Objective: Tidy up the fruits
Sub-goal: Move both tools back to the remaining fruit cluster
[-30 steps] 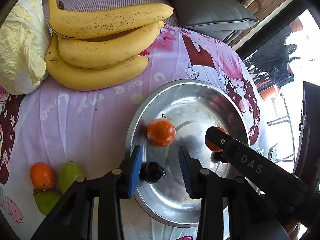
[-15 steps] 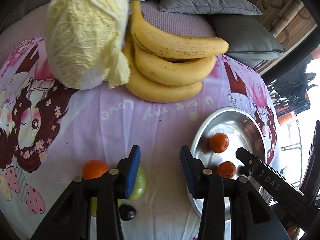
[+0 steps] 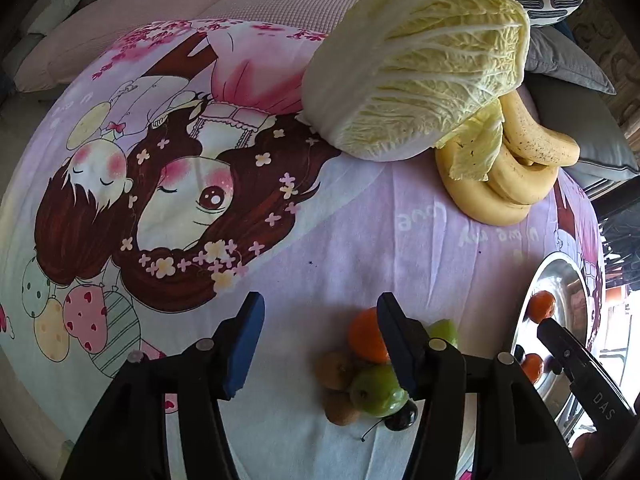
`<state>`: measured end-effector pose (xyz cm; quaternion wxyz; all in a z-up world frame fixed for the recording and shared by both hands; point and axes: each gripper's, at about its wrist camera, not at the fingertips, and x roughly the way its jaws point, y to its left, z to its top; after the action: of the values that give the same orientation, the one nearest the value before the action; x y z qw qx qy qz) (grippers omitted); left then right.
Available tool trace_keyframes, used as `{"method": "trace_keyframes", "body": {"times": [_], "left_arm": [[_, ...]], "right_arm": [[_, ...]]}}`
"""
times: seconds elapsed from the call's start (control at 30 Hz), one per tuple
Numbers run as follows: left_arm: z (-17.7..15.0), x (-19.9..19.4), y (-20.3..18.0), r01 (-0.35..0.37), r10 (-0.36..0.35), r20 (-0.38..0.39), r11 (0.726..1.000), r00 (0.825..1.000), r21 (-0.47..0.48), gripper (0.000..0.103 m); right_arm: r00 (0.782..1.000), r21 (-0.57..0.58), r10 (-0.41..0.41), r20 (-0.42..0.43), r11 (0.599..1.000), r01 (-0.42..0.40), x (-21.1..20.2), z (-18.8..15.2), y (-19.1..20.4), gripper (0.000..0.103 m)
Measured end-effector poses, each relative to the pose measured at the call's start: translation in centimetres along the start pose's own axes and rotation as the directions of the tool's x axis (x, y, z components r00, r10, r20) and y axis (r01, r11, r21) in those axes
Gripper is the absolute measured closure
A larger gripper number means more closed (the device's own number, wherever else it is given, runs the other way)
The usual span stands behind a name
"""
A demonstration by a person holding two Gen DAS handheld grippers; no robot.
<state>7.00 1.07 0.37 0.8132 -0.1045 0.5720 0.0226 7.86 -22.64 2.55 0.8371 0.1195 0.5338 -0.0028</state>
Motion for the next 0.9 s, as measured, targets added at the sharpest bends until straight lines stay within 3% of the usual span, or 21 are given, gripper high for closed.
{"method": "trace_keyframes", "body": {"times": [0.13, 0.23, 0.47, 0.53, 0.9], "left_arm": [[-0.8, 0.2, 0.5, -0.003, 0.003, -0.008, 1.000, 1.000, 0.007, 0.036], [-1.3, 0.4, 1.0, 0.001, -0.002, -0.014, 1.000, 1.000, -0.011, 0.024], [-1.8, 0.6, 2.5, -0.024, 0.024, -0.011, 0.997, 1.000, -0.077, 0.021], [-1.9, 0.4, 2.9, -0.025, 0.025, 0.000, 0.996, 1.000, -0.088, 0.011], [-1.6, -0.2, 5.4, -0.027, 0.029, 0.013, 0.988, 0.999, -0.154, 0.010]], "right_arm": [[1.000, -0.035, -0.005, -0.009, 0.999, 0.004, 0.3, -0.5, 1.2, 0.045], [1.000, -0.057, -0.013, -0.012, 0.998, 0.013, 0.6, -0.7, 1.8, 0.041], [0.999, -0.098, -0.038, -0.020, 0.995, 0.036, 1.3, -1.0, 2.6, 0.033], [0.999, -0.109, -0.047, -0.018, 0.993, 0.045, 1.5, -1.0, 2.9, 0.031], [0.999, -0.144, -0.038, 0.001, 0.989, 0.038, 1.7, -1.3, 3.8, 0.020]]}}
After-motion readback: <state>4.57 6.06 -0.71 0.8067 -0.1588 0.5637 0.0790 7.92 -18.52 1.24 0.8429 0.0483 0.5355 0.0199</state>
